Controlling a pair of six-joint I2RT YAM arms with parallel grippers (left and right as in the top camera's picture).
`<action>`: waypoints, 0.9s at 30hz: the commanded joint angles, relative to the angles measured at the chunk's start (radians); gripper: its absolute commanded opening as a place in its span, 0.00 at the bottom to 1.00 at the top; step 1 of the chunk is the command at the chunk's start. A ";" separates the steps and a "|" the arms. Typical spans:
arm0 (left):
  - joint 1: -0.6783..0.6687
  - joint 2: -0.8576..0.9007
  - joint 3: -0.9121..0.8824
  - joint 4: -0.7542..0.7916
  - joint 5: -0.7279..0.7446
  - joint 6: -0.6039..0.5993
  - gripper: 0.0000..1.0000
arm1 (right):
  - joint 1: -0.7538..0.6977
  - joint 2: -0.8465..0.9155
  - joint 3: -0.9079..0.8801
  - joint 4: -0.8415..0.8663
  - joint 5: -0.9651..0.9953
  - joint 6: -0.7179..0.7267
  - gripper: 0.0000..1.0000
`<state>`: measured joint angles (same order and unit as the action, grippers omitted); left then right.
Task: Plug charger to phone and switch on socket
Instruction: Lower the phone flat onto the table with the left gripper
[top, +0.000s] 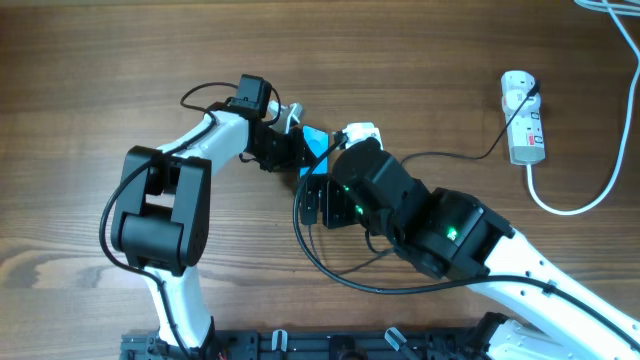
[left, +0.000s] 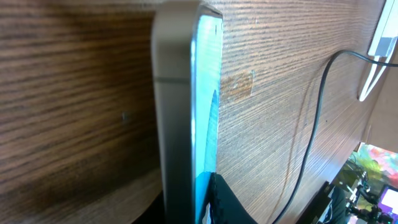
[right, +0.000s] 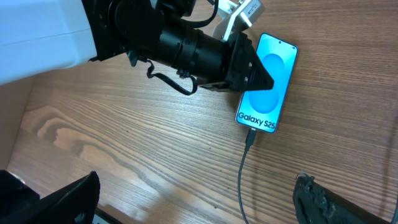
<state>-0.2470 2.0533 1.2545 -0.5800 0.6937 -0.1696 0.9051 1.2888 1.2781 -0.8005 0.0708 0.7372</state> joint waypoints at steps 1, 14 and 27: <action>-0.005 0.010 -0.018 -0.006 -0.042 0.005 0.18 | -0.002 0.006 0.016 -0.006 -0.010 0.006 1.00; -0.005 0.010 -0.018 -0.094 -0.309 -0.026 0.49 | -0.010 0.005 0.016 -0.144 0.070 0.002 1.00; -0.003 -0.027 -0.017 -0.173 -0.501 -0.161 1.00 | -0.049 0.005 0.016 -0.237 0.076 -0.006 1.00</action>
<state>-0.2615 1.9930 1.2861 -0.7193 0.3954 -0.2783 0.8600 1.2888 1.2781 -1.0237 0.1169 0.7372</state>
